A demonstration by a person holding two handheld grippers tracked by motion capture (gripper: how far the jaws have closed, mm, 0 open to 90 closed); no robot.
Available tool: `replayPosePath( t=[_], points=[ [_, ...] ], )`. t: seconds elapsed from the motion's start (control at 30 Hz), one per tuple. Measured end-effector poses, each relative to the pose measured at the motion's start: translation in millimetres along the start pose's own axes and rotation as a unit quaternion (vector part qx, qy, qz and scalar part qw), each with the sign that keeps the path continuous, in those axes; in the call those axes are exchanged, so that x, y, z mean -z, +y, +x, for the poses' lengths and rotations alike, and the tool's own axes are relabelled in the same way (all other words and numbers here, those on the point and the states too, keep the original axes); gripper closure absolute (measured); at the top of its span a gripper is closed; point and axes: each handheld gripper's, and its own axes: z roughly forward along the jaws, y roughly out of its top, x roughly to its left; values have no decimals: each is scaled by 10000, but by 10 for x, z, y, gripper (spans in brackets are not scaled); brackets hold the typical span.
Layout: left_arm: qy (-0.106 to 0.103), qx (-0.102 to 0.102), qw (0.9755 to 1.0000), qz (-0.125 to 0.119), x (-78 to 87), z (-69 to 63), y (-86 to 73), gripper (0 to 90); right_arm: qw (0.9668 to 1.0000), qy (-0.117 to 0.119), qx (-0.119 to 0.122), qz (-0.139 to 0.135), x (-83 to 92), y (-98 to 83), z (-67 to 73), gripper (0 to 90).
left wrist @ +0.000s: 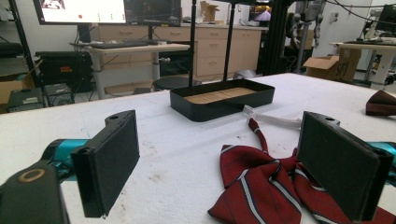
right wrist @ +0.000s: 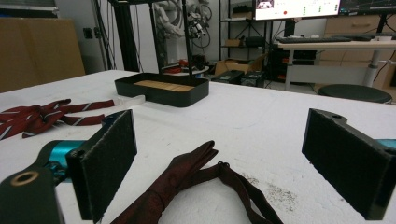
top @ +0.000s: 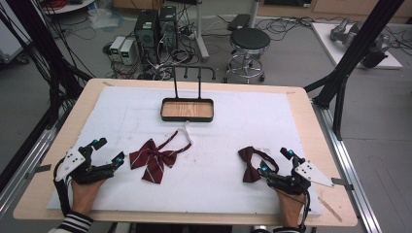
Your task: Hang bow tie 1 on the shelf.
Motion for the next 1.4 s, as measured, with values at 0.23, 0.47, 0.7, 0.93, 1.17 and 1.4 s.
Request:
replayPosePath(
  t=[0.23,0.47,0.7,0.93,1.17,1.4],
  points=[
    [4,9,10000,5,-1,1,1,134,10000,-4,-59,-6,6,-1,1,92],
    [19,22,10000,15,-4,4,3,134,10000,-27,-29,-33,10,-3,3,92],
    [-93,1,9998,147,-14,19,19,134,10000,-17,-23,-37,10,-3,2,93],
    [-276,-90,9991,314,-33,47,161,134,10000,-28,-30,-43,12,-3,-1,92],
    [-581,-437,9951,672,-127,34,389,134,10000,-14,-36,-59,15,-4,-3,92],
    [-1036,-606,9874,1031,-286,-20,586,134,10000,-13,-36,-75,18,-6,0,93]
  ],
)
